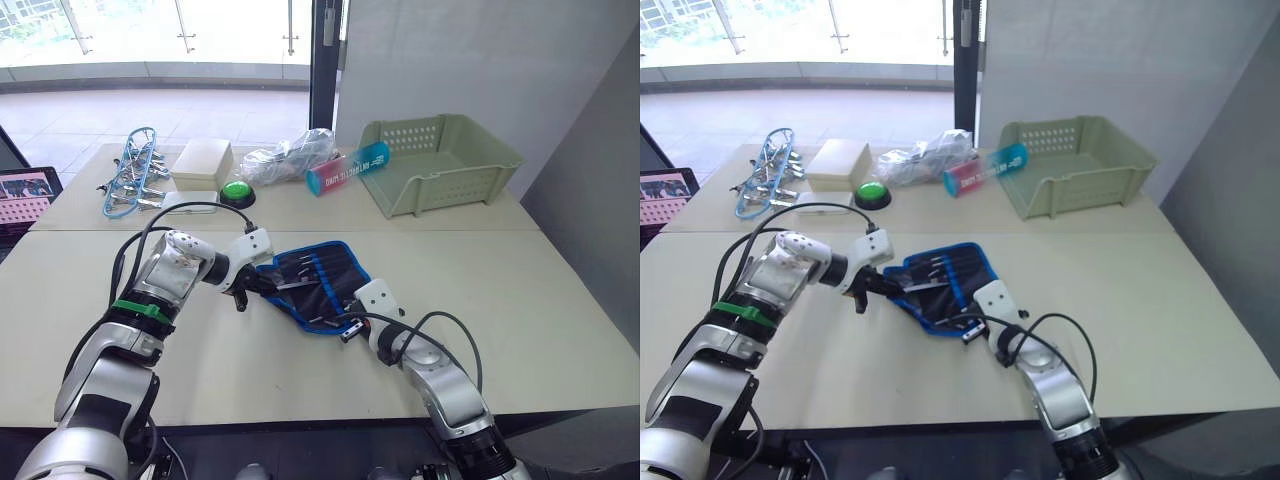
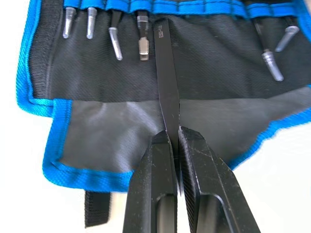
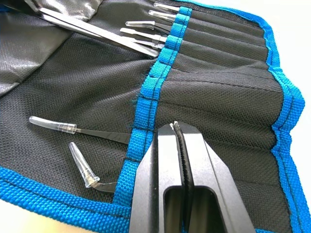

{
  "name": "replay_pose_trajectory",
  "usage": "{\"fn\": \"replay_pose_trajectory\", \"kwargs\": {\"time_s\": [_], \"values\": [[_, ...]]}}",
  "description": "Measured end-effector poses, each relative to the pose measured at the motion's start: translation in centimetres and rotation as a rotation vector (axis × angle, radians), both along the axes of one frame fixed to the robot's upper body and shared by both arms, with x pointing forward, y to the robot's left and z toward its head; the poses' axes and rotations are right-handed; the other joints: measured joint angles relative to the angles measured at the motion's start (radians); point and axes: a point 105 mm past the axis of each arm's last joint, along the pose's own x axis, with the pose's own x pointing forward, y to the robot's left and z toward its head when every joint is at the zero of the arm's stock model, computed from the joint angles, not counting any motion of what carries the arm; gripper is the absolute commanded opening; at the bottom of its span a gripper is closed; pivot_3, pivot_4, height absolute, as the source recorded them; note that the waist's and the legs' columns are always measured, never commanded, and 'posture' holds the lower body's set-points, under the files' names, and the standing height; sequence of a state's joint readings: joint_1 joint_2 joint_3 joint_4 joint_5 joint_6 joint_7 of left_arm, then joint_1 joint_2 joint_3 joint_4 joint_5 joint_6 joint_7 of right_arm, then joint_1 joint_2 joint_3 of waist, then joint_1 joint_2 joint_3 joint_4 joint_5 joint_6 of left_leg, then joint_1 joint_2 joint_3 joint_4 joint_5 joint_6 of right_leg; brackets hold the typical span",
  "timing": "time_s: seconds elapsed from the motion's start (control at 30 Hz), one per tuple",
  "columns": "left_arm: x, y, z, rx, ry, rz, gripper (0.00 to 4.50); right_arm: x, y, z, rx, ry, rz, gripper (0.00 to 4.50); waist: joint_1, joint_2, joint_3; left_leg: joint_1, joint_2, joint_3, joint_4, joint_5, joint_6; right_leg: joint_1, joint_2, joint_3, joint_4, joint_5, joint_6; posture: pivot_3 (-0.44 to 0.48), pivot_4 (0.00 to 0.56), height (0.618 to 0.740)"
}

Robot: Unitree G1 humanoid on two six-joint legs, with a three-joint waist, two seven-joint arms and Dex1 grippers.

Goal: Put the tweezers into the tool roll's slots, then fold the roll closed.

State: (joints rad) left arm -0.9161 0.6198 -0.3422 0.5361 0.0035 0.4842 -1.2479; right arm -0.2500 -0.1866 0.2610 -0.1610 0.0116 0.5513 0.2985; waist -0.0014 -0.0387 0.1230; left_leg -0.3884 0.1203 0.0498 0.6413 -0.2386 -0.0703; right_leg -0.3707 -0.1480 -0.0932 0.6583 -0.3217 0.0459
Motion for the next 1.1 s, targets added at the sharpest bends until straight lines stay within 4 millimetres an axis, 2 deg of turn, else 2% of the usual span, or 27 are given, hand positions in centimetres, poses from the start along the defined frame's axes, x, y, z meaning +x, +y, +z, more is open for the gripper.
{"fn": "replay_pose_trajectory", "kwargs": {"time_s": [0.17, 0.67, 0.8, 0.97, 1.1], "values": [[0.2, -0.4, -0.3, 0.024, 0.009, -0.008, 0.03, 0.0, -0.1, 0.0, 0.0, -0.001, -0.007, 0.0, 0.004, 0.0, 0.0, 0.0, 0.0, 0.0, 0.0, 0.0, 0.0, 0.0, 0.0, 0.0, 0.0, 0.0, 0.0, 0.0, 0.15, 0.716], [0.9, -2.7, 0.6, 0.112, -0.023, -0.113, 0.03, 0.0, -0.4, -0.1, -0.011, 0.013, -0.035, 0.0, 0.014, 0.0, 0.0, -0.001, 0.0, 0.0, 0.001, 0.001, -0.002, 0.001, 0.0, 0.0, 0.0, 0.0, 0.0, 0.0, 0.15, 0.716], [0.9, -2.8, 0.7, 0.172, -0.03, -0.152, 0.03, 0.0, -0.4, 0.0, -0.011, 0.016, -0.037, 0.0, 0.014, 0.0, 0.0, -0.001, 0.0, 0.0, 0.001, 0.001, -0.002, 0.001, 0.0, 0.0, 0.001, 0.0, 0.0, 0.0, 0.15, 0.716], [0.5, -1.7, 0.4, 0.253, 0.001, -0.167, 0.03, -0.1, -0.4, 0.0, -0.008, 0.016, -0.039, 0.0, 0.014, 0.0, 0.0, -0.001, 0.0, 0.0, 0.001, 0.001, -0.002, 0.001, 0.0, 0.0, 0.001, 0.0, 0.001, 0.0, 0.15, 0.716], [0.6, -1.6, 1.0, 0.301, -0.003, -0.181, 0.03, -0.2, -0.6, -0.1, -0.005, 0.015, -0.051, 0.0, 0.017, 0.0, 0.0, -0.001, 0.0, 0.0, 0.001, 0.001, -0.002, 0.002, 0.0, -0.001, 0.001, 0.0, 0.001, 0.0, 0.15, 0.716]]}}
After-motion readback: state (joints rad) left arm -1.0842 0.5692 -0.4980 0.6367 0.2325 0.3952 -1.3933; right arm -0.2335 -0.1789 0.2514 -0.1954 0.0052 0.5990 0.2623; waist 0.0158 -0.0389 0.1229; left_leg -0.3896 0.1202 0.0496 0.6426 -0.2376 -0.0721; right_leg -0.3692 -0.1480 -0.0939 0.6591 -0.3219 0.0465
